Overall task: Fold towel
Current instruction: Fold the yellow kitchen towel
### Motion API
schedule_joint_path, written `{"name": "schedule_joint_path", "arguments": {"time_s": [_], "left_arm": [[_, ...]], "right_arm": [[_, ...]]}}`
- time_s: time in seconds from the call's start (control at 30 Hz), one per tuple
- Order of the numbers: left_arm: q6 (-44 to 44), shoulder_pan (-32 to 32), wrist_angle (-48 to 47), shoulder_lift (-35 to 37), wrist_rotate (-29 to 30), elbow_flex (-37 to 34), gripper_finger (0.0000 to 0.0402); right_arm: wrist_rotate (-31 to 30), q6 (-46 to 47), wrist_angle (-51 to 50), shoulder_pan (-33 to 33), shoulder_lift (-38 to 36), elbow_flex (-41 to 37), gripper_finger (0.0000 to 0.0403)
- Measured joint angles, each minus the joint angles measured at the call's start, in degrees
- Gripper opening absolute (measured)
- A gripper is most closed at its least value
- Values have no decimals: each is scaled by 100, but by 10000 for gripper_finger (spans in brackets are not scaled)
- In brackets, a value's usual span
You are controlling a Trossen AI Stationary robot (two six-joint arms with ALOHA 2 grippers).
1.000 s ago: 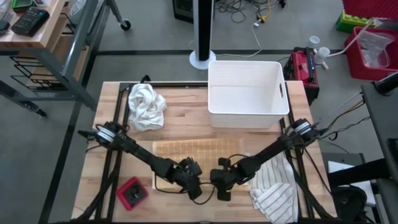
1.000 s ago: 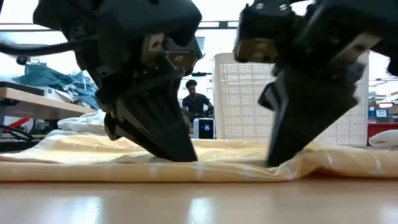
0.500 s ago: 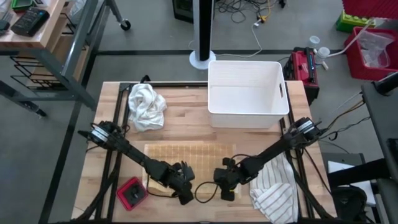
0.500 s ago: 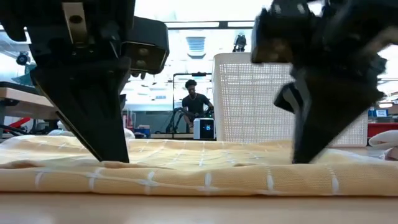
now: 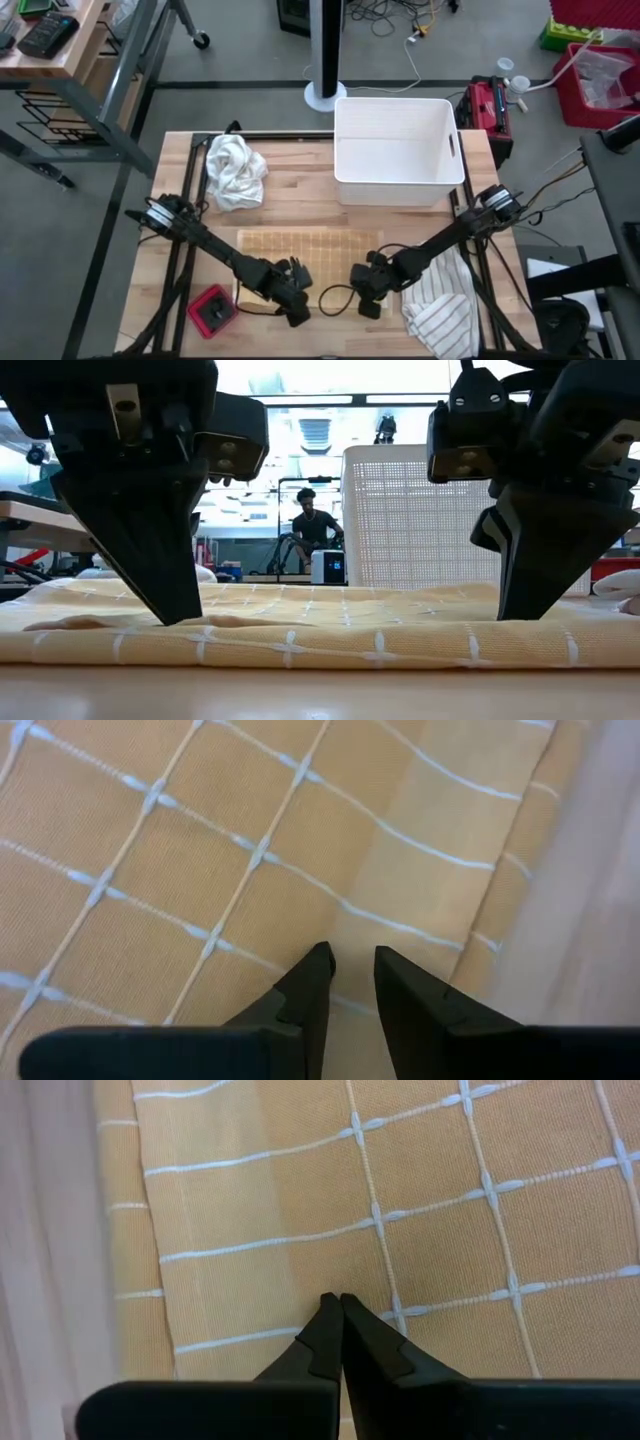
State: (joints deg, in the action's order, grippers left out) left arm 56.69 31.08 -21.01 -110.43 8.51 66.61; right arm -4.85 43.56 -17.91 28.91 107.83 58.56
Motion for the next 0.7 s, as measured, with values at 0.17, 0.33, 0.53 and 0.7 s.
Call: {"name": "schedule_joint_path", "arguments": {"time_s": [0.17,0.33,0.53,0.7], "left_arm": [[27,62,-300,42,-86,13,75],[110,127,-721,250,-210,-6,75],[256,204,-1371,473,-209,-11,75],[260,272,-1498,548,-232,-108,75]], "right_arm": [[19,40,0,-2,0,-3,0],[47,70,-13,-4,0,-3,0],[85,98,-152,-2,-9,-3,0],[91,102,-153,-4,-9,-3,0]]}}
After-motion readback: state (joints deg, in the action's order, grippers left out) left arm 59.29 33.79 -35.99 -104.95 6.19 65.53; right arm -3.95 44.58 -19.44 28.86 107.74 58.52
